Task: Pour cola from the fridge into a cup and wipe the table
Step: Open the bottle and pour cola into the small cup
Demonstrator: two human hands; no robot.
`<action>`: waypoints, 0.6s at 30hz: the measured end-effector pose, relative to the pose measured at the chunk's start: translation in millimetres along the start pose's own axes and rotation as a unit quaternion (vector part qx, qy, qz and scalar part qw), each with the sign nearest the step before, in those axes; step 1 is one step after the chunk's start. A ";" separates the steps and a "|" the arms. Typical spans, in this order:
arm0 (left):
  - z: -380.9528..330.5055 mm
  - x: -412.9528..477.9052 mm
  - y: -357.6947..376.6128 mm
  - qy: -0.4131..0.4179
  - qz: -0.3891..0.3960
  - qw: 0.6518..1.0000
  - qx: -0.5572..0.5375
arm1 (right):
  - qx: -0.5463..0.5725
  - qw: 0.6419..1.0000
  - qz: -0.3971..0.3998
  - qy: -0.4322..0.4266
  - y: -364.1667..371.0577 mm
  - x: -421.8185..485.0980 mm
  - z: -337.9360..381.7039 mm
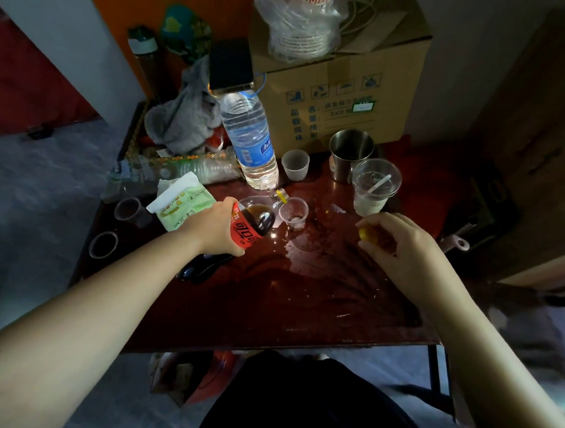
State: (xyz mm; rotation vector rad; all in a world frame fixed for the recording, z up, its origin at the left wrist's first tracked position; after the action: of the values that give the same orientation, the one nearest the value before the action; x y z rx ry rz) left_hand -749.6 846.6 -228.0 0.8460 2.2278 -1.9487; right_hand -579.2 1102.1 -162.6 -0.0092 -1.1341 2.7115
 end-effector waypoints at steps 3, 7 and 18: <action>-0.5 2.3 -1.8 -0.002 0.003 1.000 0.009 | 0.001 1.000 -0.002 0.000 -0.8 0.4 -1.6; -1.5 5.0 -2.5 -0.002 0.013 1.000 0.020 | 0.004 1.000 -0.004 0.001 -1.7 0.6 -3.3; 1.5 6.8 -7.9 -0.001 0.015 0.999 0.047 | 0.010 1.000 0.000 0.004 -1.0 0.6 -5.9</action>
State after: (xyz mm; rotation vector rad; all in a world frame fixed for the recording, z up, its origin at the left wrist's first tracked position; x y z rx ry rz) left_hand -759.2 847.3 -223.9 0.8827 2.1235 -2.0538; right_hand -579.1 1107.0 -166.1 -0.0170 -1.1055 2.7191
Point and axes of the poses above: each hand's wrist, its own x-axis towards the middle knuckle, its own y-axis out of the palm, z = x × y, the point moved 8 cm from there along x, towards the middle knuckle, and after that the axes turned 2 degrees about -y, right-handed, at the moved point
